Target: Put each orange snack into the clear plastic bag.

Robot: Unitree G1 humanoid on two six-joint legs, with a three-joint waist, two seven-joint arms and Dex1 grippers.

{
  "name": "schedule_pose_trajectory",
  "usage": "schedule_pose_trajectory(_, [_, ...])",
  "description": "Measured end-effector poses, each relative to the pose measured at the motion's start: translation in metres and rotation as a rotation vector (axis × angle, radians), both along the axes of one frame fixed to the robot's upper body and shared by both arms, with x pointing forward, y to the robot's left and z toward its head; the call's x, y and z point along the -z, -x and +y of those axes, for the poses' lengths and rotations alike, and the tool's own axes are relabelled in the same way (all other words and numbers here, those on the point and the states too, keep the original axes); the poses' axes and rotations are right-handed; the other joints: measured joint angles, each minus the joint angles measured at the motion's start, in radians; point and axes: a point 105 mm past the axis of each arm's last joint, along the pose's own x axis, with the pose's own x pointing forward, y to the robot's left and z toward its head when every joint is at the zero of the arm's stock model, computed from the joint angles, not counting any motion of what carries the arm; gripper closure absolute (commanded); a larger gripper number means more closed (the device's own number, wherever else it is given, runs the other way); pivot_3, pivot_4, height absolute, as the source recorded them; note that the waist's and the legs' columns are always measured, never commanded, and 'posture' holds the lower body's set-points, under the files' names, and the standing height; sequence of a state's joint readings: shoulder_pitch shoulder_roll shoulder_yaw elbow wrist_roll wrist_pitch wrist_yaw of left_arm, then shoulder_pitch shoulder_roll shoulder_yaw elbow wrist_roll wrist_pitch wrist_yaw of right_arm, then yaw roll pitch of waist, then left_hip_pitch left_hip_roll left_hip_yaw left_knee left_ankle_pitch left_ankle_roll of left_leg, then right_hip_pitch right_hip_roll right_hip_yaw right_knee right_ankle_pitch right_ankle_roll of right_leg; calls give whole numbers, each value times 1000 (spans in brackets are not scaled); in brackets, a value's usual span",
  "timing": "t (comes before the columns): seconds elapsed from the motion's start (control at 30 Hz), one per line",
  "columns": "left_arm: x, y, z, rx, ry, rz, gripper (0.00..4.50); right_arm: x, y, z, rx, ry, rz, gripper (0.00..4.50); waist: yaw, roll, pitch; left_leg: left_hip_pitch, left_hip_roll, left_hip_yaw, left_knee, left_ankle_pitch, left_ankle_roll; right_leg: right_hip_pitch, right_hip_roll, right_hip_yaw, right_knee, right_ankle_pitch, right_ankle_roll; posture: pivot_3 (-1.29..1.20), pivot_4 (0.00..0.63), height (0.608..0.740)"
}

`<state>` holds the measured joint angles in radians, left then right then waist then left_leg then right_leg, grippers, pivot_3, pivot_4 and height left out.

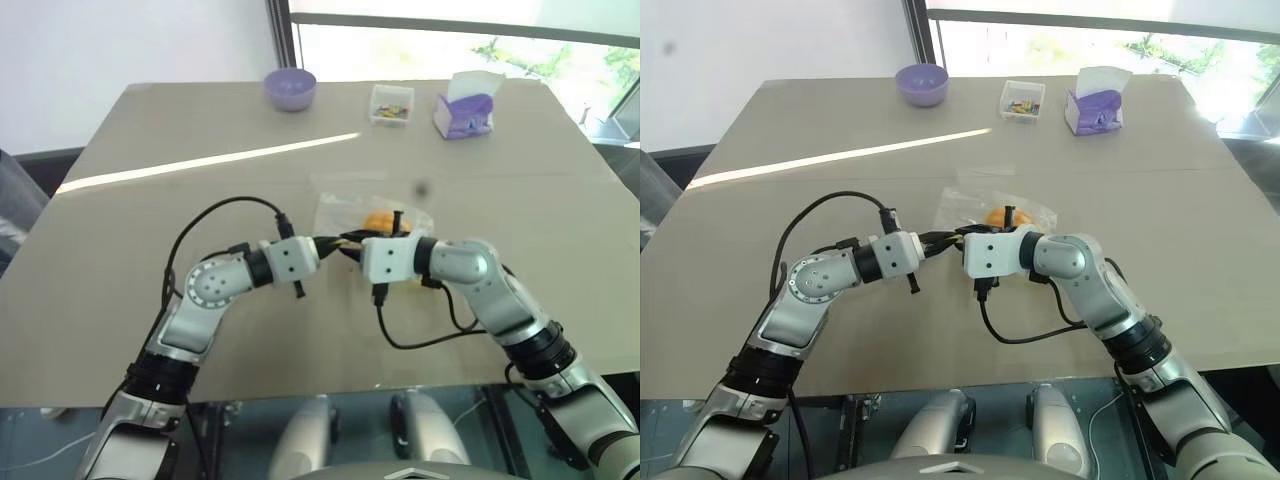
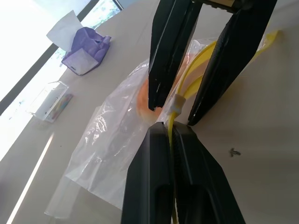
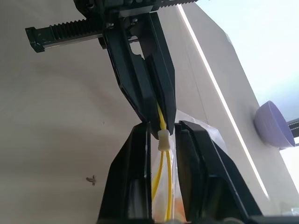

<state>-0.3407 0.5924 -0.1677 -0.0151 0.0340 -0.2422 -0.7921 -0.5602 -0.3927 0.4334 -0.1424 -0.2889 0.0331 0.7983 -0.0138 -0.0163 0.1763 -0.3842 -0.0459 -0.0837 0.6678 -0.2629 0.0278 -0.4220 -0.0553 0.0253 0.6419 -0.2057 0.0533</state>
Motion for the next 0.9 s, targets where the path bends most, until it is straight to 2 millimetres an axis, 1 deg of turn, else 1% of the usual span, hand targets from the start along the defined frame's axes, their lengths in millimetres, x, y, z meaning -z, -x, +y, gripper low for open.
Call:
schedule_pose_trajectory(0.8, [1, 1, 0, 5, -2, 8, 4500, 1, -1, -1, 6, 10, -4, 3703, 0, 0, 0, 0, 0, 0, 0, 0, 0, 0, 0, 0, 0, 0, 0, 0, 150, 740])
schedule_pose_trajectory(0.9, [1, 1, 0, 4, -2, 7, 4500, 1, -1, -1, 5, 11, -3, 4481, 0, 0, 0, 0, 0, 0, 0, 0, 0, 0, 0, 0, 0, 0, 0, 0, 150, 740])
